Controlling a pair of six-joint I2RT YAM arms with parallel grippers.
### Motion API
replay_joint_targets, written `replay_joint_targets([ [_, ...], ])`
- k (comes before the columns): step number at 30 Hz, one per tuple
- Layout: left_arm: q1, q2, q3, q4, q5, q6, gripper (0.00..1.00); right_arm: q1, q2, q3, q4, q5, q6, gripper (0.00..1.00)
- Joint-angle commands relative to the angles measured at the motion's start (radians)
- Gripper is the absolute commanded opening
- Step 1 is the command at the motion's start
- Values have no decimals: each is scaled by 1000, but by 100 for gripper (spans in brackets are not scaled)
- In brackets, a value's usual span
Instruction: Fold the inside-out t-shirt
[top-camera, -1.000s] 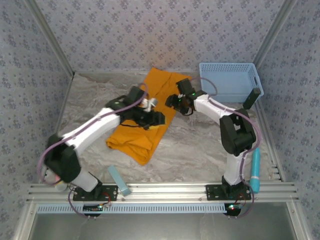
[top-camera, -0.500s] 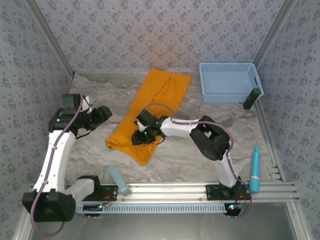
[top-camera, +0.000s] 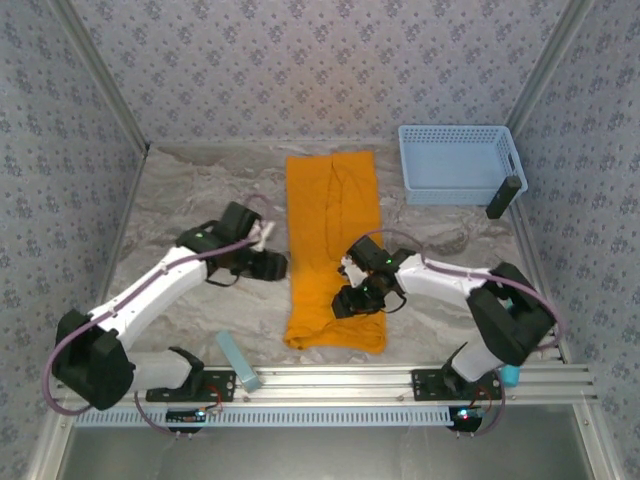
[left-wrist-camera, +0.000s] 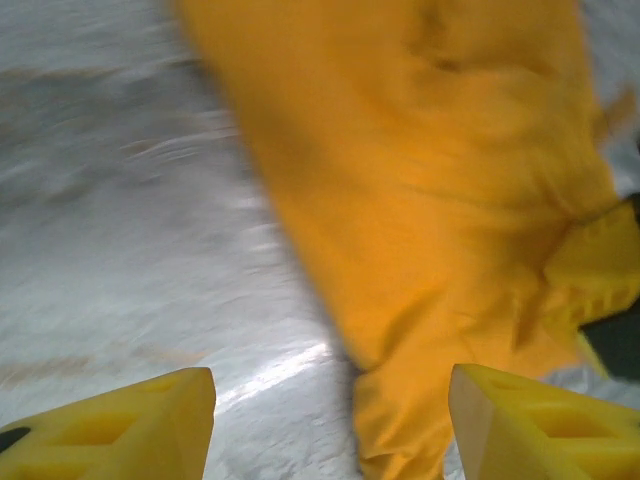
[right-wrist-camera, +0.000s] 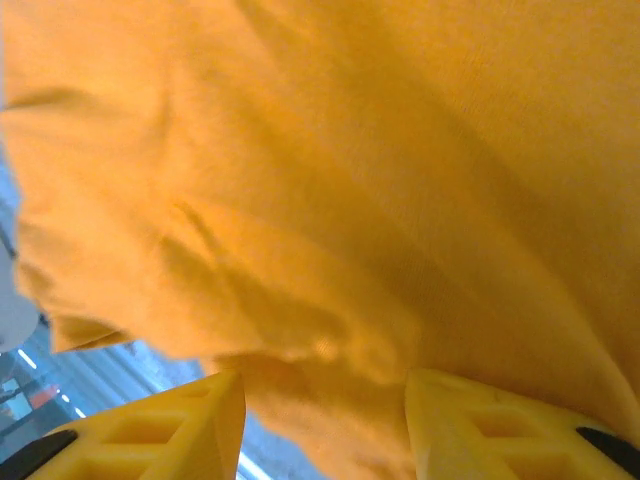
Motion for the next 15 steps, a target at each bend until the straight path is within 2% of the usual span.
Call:
replay_joint_targets([
  [1, -125, 0, 56, 52, -5, 396, 68, -79, -168, 15, -71, 92, -48, 49],
  [3, -167, -2, 47, 40, -6, 592, 73, -118, -284, 9, -47, 148, -160, 51],
  [5, -171, -7, 17, 63, 15, 733, 74, -118, -396, -7, 6, 180, -330, 53],
  [8, -171, -16, -22, 28, 199, 1031, 75, -111, -539, -71, 104, 236, -631, 56],
  [9, -168, -24, -27, -24, 277, 1142, 75, -115, -574, -99, 145, 294, -684, 60],
  [10, -154, -36, -41, -24, 334, 1198, 74, -119, -596, -122, 187, 370, -682, 64],
  [11, -110, -59, -74, 37, 390, 1193, 75, -125, -611, -137, 212, 458, -658, 63],
  [12, -74, -75, -104, 54, 422, 1244, 78, -139, -618, -134, 176, 410, -718, 62],
  [13, -69, -74, -124, 49, 409, 1318, 78, -152, -619, -118, 99, 290, -853, 64],
  [14, -81, -66, -147, 60, 367, 1381, 78, -160, -615, -102, -45, 117, -1067, 68],
  [15, -101, -53, -167, 56, 351, 1436, 78, -153, -608, -95, -201, 15, -1282, 70],
])
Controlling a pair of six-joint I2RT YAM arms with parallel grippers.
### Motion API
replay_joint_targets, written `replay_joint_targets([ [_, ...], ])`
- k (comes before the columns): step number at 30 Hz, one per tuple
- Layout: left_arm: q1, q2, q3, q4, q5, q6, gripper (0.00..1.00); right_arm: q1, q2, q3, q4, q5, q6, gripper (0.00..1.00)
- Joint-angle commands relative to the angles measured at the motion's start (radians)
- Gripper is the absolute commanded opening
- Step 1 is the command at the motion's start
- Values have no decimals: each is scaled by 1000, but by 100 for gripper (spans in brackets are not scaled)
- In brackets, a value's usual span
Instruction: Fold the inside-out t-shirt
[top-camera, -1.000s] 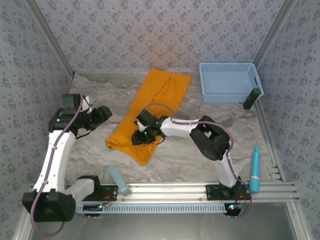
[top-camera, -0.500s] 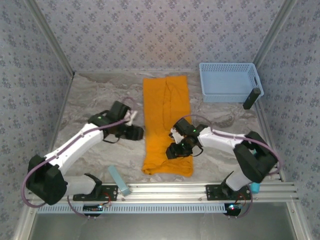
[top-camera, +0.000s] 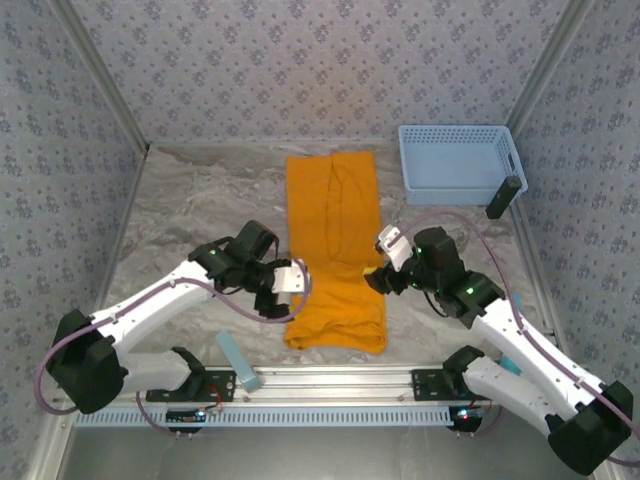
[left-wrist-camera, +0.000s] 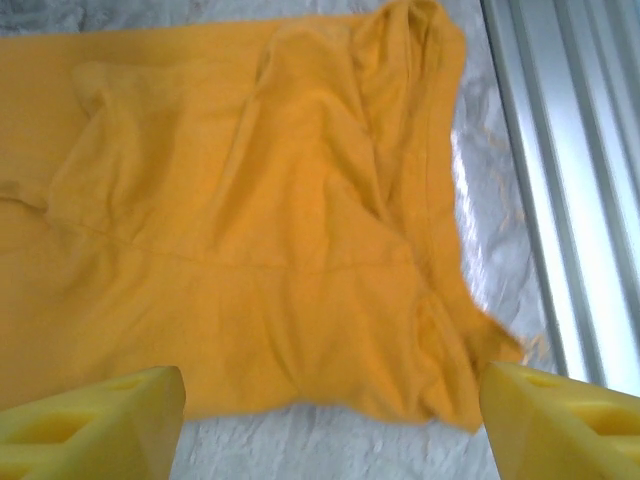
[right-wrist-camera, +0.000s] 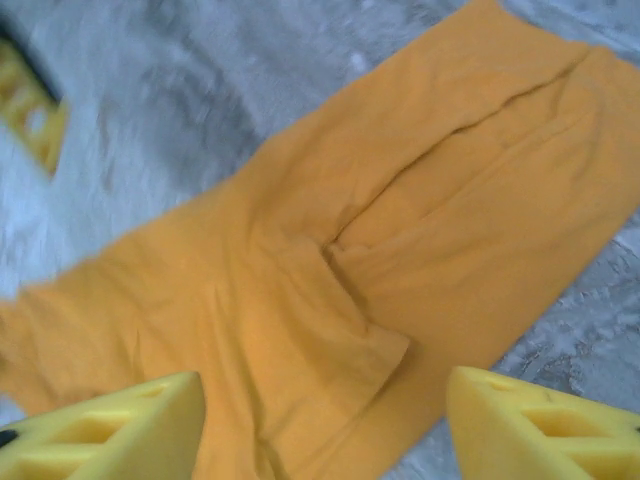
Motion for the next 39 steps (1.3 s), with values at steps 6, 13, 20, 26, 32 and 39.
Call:
replay_joint_targets([
  [6, -113, 107, -75, 38, 45, 379, 77, 69, 91, -37, -476, -225, -900, 79],
  [13, -167, 208, -119, 122, -43, 390, 76, 161, 247, -119, -227, -167, -912, 82],
  [20, -211, 266, -104, 123, -74, 375, 61, 211, 331, -196, -37, -16, -885, 81],
  [26, -289, 347, -102, 58, -203, 363, 60, 269, 337, -246, -38, 47, -925, 68],
  [32, -311, 359, -92, 88, -221, 297, 22, 279, 268, -259, -61, 50, -962, 17],
  [39, -316, 199, -26, -98, -129, 281, 0, 276, 119, -155, -330, -68, -945, 1],
])
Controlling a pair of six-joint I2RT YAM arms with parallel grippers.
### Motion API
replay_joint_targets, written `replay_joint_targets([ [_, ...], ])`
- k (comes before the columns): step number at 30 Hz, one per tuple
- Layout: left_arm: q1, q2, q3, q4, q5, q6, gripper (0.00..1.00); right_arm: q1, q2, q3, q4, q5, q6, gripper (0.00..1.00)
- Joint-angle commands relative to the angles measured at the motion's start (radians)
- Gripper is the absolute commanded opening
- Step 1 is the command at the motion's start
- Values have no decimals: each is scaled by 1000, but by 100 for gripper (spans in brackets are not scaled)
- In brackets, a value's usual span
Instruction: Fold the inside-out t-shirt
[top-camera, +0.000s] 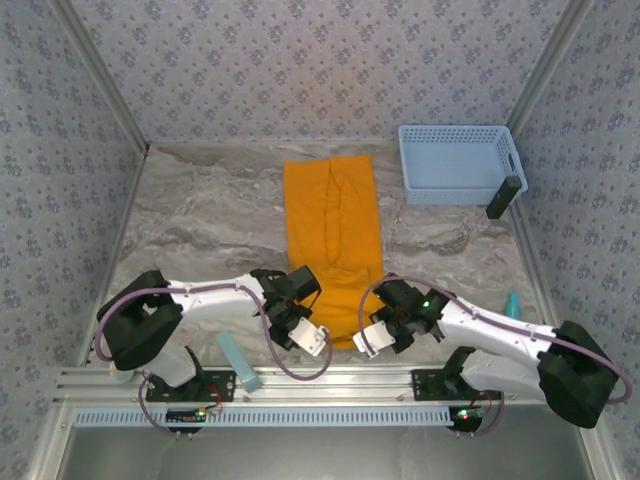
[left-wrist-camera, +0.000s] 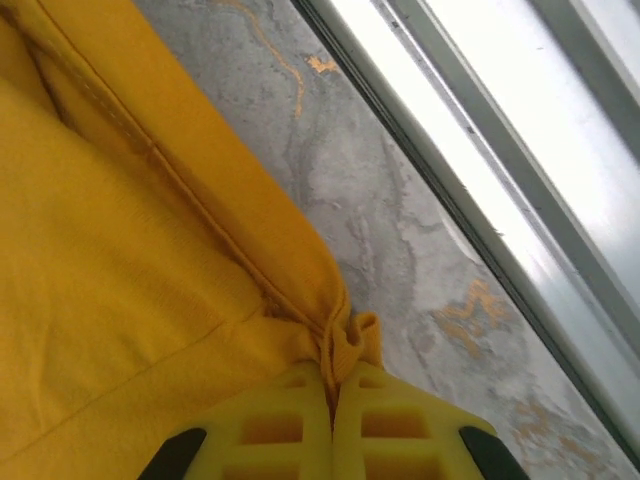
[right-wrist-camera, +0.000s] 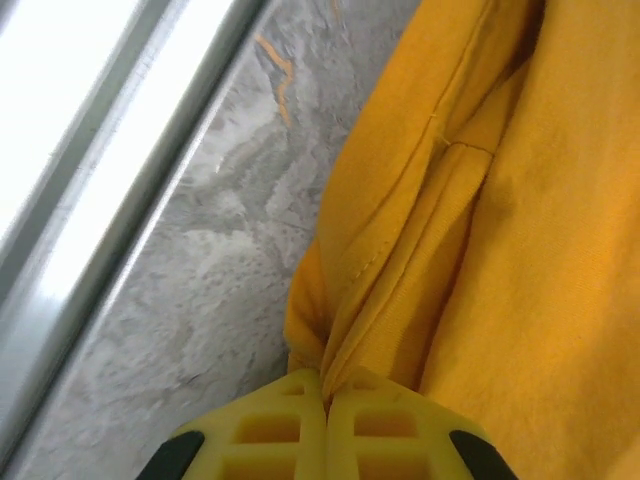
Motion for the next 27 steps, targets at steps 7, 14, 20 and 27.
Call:
replay_joint_targets([
  [7, -164, -278, 224, -442, 234, -193, 0, 114, -235, 385, -625, -256, 277, 0],
  [14, -174, -298, 512, -574, 405, -382, 0, 138, -176, 758, -805, -385, 534, 0],
  [20, 113, -221, 504, -598, 371, -242, 0, -159, -93, 734, -704, -430, 410, 0],
  [27, 320, -59, 520, -536, 452, -149, 0, -396, 112, 589, -489, -487, 317, 0],
])
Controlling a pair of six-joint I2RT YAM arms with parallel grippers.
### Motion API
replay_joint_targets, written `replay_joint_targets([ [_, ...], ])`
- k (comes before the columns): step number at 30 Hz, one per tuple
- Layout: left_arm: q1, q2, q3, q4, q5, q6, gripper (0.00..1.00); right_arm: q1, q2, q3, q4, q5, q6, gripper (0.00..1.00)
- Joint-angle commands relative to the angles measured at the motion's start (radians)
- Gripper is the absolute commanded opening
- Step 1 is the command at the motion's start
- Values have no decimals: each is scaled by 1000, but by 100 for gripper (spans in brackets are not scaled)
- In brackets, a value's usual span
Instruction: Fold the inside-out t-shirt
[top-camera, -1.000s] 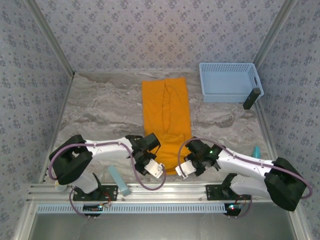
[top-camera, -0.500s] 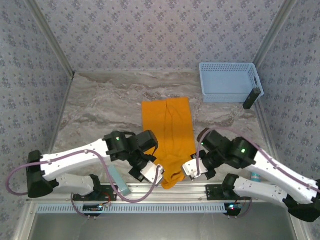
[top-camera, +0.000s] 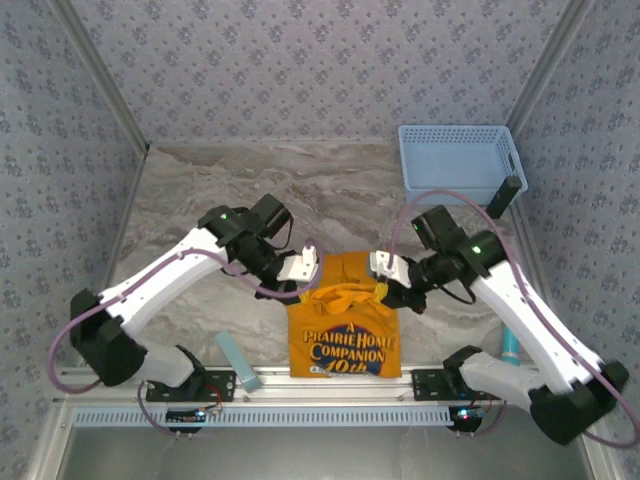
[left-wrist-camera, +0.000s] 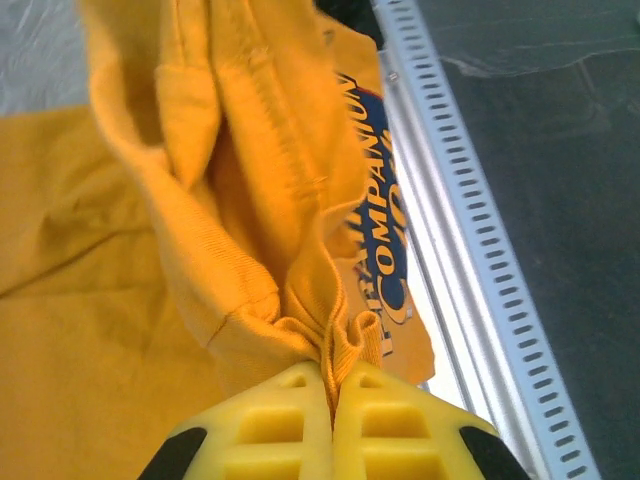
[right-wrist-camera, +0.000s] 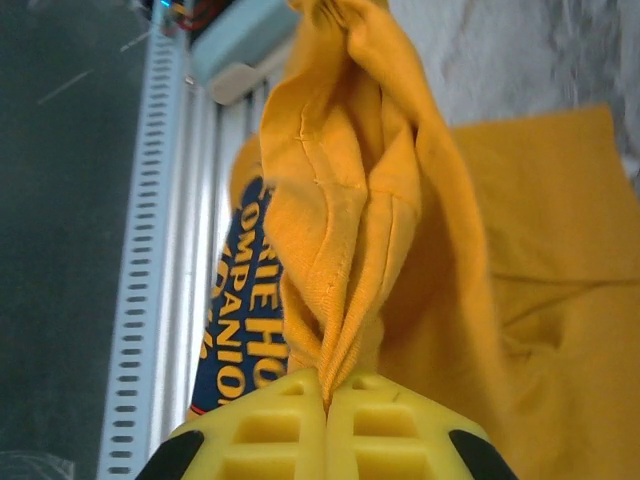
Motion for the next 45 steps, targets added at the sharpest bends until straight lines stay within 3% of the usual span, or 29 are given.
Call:
replay_joint_targets([
  [1, 51, 45, 23, 1, 75, 68, 0, -55, 90, -15, 82, -50, -73, 0],
  [8, 181, 201, 51, 96, 114, 18, 0, -136, 268, -1, 209, 13, -21, 0],
  [16, 225, 394, 212, 64, 169, 64, 0, -201, 371, 86, 101, -50, -28, 0],
  [21, 272, 515, 322, 49, 189, 39, 0, -235, 412, 86, 156, -45, 20, 0],
  [25, 268, 578, 459, -114, 256, 169, 0, -225, 455, 180, 50, -48, -19, 0],
  [28, 256, 527, 475, -221, 290, 277, 0, -187, 365, 176, 25, -47, -4, 0],
  [32, 209, 418, 403, -242, 241, 333, 0, -143, 190, 123, 32, -44, 60, 0],
  [41, 56, 253, 389, -247, 137, 305, 0, 54, -142, 54, -26, 49, 322, 0],
  [43, 34, 255, 394, -230, 73, 300, 0, 55, -181, 38, -4, 39, 364, 0],
  [45, 58, 292, 411, -220, 78, 310, 0, 16, -186, 3, 35, 46, 369, 0],
])
